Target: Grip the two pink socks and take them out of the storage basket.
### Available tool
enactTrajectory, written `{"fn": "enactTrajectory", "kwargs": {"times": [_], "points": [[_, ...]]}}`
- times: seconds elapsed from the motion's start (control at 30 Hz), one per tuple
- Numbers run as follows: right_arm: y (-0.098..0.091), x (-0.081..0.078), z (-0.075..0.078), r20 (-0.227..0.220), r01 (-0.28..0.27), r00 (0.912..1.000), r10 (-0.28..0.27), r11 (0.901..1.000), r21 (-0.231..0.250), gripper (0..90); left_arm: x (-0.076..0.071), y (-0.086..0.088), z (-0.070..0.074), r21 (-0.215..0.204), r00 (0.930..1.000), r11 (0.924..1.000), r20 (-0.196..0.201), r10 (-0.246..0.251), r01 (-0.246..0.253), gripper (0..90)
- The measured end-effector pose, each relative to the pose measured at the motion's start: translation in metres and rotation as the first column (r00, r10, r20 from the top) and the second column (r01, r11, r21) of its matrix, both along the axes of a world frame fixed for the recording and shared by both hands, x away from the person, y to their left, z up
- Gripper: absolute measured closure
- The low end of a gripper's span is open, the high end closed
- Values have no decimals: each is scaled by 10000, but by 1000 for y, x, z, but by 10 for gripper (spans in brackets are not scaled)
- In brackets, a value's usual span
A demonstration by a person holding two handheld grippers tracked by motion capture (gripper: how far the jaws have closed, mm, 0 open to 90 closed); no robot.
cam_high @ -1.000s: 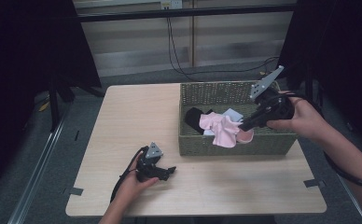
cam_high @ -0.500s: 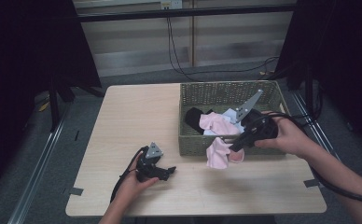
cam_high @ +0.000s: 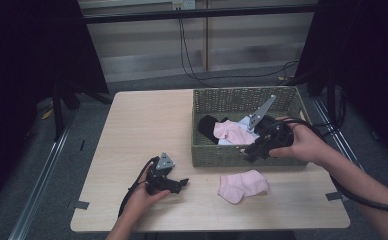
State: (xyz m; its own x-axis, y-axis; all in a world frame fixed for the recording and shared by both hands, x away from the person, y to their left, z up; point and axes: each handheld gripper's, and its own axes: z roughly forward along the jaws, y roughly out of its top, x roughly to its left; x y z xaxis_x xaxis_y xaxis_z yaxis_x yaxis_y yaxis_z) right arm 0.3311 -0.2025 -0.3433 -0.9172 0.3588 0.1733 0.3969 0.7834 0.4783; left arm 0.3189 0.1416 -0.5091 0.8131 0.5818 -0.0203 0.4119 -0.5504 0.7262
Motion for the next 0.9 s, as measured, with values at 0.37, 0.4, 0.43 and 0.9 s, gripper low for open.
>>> {"fn": "enactTrajectory", "kwargs": {"times": [0.37, 0.4, 0.43, 0.9], "points": [[-13, 47, 0, 277, 1437, 9893, -1434, 9896, -86, 641, 0, 0, 0, -83, 10000, 10000, 3, 54, -54, 166], [-13, 51, -3, 233, 1587, 9871, -1584, 9872, -132, 640, 0, -1, 0, -87, 10000, 9999, 1, 55, -55, 166], [-13, 54, -6, 233, 1705, 9851, -1702, 9853, -125, 640, 0, 0, 0, -84, 10000, 10000, 5, 54, -54, 166], [-15, 90, -45, 246, 2625, 9649, -2615, 9630, -614, 615, 0, 0, 0, -80, 10000, 10000, 5, 51, -51, 166]]}}
